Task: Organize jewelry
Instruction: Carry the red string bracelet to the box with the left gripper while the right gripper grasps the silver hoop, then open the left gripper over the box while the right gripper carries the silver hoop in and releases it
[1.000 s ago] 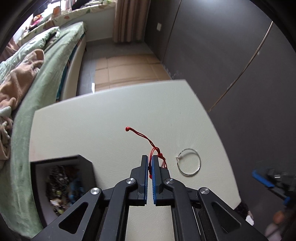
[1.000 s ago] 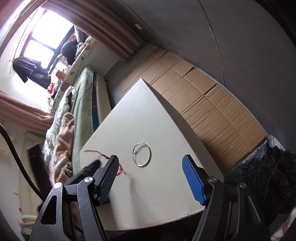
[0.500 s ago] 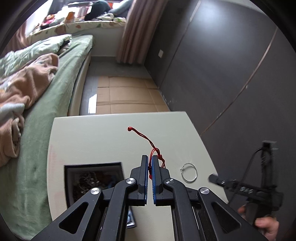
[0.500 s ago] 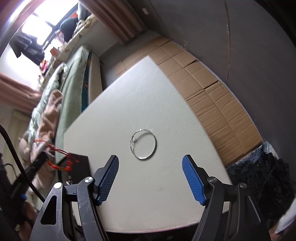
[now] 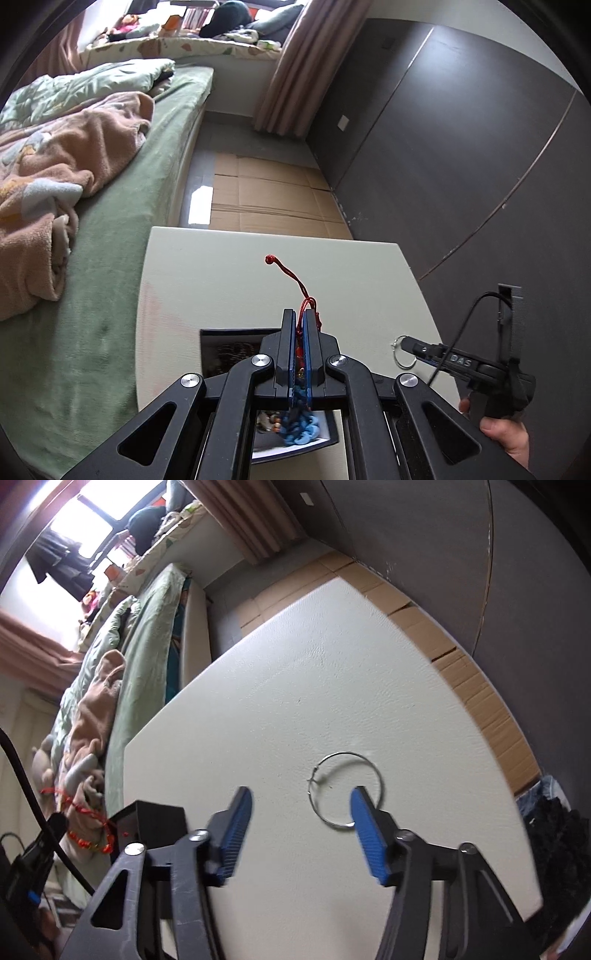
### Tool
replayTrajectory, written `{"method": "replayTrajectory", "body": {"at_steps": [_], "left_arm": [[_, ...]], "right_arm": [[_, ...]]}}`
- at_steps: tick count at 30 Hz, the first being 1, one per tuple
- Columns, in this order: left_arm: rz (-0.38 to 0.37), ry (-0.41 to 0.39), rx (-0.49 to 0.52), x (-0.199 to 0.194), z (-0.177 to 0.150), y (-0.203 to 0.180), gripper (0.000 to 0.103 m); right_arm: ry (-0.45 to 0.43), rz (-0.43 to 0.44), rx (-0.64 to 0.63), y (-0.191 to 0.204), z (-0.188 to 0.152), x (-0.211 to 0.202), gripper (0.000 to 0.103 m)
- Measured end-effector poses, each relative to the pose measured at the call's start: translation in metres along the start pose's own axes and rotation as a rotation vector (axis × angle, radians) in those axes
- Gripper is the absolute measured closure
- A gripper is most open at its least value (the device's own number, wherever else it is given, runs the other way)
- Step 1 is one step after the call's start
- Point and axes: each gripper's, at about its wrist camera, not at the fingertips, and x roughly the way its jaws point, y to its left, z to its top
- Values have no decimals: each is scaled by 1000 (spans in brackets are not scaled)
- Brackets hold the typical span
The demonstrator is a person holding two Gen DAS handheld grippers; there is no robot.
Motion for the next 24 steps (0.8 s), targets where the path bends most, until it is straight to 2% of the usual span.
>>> {"method": "replayTrajectory", "body": {"at_steps": [7, 9, 11, 16, 18, 22, 24], "left_arm": [[-5, 43, -30, 5, 1, 18, 100], [-9, 57, -36, 6, 0, 22, 100], [-18, 68, -38, 6, 0, 24, 100], [-60, 111, -58, 13, -2, 27, 100], [-78, 134, -76, 17, -4, 28, 100], [-115, 214, -145, 31, -7, 38, 99], [-107, 219, -152, 32, -8, 40, 98]], "right_arm": [[-18, -89, -19, 16, 1, 19, 63], [-22, -134, -36, 19, 1, 23, 71], [-36, -183, -52, 21, 0, 26, 75], [-50, -317, -161, 39, -5, 30, 77], [-57, -384, -211, 46, -8, 32, 83], [-59, -399, -252, 53, -12, 29, 99], [-48, -389, -253, 52, -13, 26, 99]]}}
